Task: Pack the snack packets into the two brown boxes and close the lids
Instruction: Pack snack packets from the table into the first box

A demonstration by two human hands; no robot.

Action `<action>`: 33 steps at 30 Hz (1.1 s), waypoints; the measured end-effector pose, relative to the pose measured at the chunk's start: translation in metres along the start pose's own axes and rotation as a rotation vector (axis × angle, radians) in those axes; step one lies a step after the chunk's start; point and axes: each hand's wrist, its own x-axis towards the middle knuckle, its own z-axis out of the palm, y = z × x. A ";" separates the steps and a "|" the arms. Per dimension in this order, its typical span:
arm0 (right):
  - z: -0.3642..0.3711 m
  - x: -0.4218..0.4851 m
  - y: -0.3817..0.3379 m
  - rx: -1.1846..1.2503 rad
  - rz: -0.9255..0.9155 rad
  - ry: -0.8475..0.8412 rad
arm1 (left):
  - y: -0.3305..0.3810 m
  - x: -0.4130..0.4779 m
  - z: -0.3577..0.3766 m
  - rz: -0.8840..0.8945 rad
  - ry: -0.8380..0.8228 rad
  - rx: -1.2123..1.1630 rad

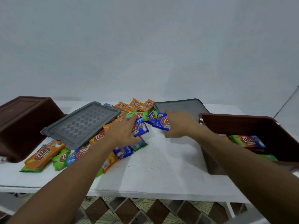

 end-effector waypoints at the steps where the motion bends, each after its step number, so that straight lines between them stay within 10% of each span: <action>1: -0.013 -0.008 0.014 0.003 0.002 -0.001 | 0.013 0.005 -0.005 0.005 0.013 -0.025; 18: -0.015 -0.109 0.270 -0.022 0.105 -0.044 | 0.280 0.098 -0.019 0.429 0.028 -0.033; 23: 0.008 -0.109 0.297 -0.046 -0.003 -0.248 | 0.311 0.114 0.024 0.424 -0.194 0.271; 33: 0.033 -0.108 0.301 -0.170 -0.069 -0.072 | 0.312 0.119 0.040 0.383 -0.100 0.410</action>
